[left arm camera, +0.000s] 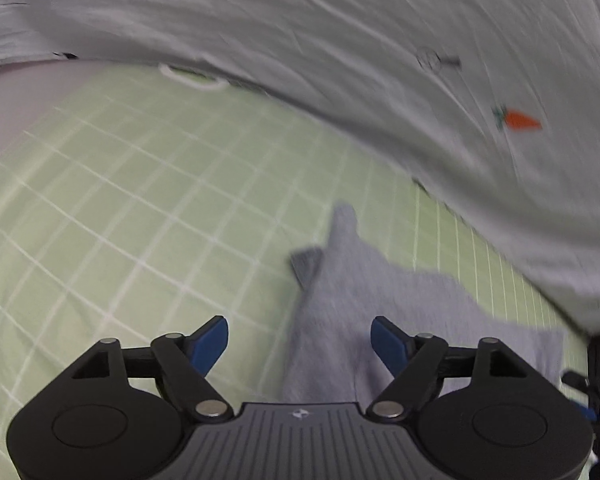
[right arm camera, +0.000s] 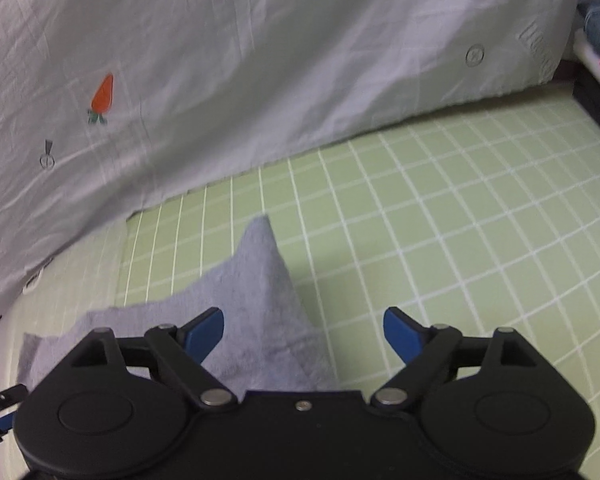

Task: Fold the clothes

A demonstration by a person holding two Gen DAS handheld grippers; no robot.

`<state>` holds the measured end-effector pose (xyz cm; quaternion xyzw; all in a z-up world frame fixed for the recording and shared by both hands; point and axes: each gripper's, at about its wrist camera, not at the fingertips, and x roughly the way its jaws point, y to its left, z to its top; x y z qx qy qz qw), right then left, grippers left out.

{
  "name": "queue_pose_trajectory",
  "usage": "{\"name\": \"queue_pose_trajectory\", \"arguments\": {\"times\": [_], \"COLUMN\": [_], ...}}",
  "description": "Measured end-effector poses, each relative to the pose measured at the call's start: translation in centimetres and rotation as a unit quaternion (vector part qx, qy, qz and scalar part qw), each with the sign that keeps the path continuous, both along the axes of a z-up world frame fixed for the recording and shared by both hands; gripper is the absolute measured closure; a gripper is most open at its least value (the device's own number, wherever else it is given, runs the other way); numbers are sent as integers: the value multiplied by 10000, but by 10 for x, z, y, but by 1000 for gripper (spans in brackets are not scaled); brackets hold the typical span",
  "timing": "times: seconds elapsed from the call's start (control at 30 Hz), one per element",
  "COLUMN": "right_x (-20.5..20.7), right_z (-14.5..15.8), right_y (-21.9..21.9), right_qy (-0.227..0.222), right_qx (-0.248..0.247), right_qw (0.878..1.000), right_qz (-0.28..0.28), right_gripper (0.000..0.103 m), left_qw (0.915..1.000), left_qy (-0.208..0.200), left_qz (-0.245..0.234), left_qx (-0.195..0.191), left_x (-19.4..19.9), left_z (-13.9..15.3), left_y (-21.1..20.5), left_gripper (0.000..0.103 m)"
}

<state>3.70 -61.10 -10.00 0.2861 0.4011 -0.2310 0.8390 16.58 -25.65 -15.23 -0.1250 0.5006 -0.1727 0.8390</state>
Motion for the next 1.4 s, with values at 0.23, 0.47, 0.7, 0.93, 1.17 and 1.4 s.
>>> {"name": "queue_pose_trajectory", "arguments": {"times": [0.23,0.47,0.7,0.93,1.17,1.4], "right_x": [13,30,40,59,47,-13], "right_z": [-21,-37,-47,-47,-30,42], "right_y": [12,19,9,19,46,85], "right_qy": [381,576,504,317,-339,-829], "right_qx": [177,246,360,319,988,540], "right_qw": [9982,9952,9948,9941,9876,9810], "right_qz": [420,748,814,991,1175,1669], "right_gripper": [12,5,0,0,66,70], "left_qw": [9990,9974,9958,9943,9861,9853], "left_qy": [209,375,333,505,1013,583], "left_qz": [-372,-600,-824,-858,-534,-1027], "left_qx": [143,143,201,-391,-1200,-1233], "left_x": [-2,7,12,9,-11,-83], "left_z": [-21,-33,-36,-38,-38,15], "left_y": [-16,-25,-35,-38,-47,-54], "left_gripper": [16,10,5,4,56,62]}}
